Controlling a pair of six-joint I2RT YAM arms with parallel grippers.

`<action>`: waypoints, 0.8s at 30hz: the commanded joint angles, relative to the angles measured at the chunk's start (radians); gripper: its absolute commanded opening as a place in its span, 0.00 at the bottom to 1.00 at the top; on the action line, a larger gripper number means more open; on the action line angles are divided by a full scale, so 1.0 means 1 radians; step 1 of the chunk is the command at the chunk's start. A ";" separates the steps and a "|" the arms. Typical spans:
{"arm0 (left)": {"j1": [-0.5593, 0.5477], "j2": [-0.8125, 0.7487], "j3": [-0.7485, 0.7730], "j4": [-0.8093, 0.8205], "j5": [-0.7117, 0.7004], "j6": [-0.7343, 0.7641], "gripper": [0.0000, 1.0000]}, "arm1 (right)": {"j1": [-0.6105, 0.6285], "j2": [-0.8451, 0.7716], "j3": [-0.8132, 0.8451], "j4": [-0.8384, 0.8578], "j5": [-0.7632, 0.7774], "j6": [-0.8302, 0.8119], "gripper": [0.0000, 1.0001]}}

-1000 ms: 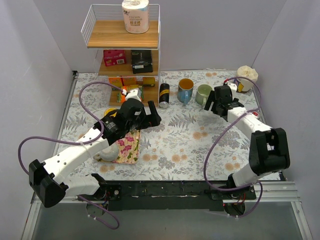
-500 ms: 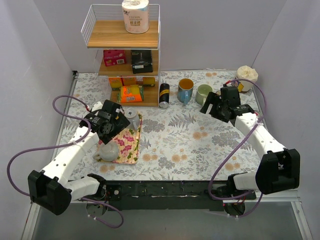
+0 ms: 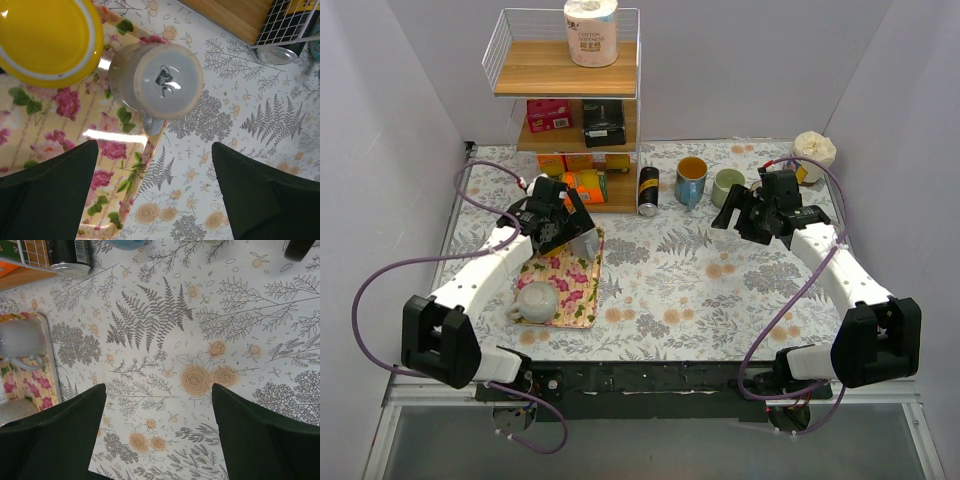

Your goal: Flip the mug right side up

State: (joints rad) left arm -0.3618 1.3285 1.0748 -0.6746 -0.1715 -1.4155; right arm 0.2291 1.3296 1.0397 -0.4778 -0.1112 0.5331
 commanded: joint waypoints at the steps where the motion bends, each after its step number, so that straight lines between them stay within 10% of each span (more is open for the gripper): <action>1: -0.009 0.069 0.066 0.073 -0.006 0.096 0.97 | -0.005 0.010 0.045 -0.015 -0.039 -0.018 0.92; 11: -0.114 0.192 0.109 0.044 -0.025 0.178 0.94 | -0.005 0.023 0.033 -0.033 -0.042 -0.018 0.92; 24: -0.157 0.291 0.120 -0.031 -0.166 0.006 0.62 | -0.004 0.028 0.014 -0.035 -0.047 -0.004 0.90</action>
State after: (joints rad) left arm -0.5068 1.6314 1.1843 -0.6926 -0.2672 -1.3354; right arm 0.2291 1.3499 1.0405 -0.5076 -0.1421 0.5240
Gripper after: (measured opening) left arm 0.664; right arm 0.907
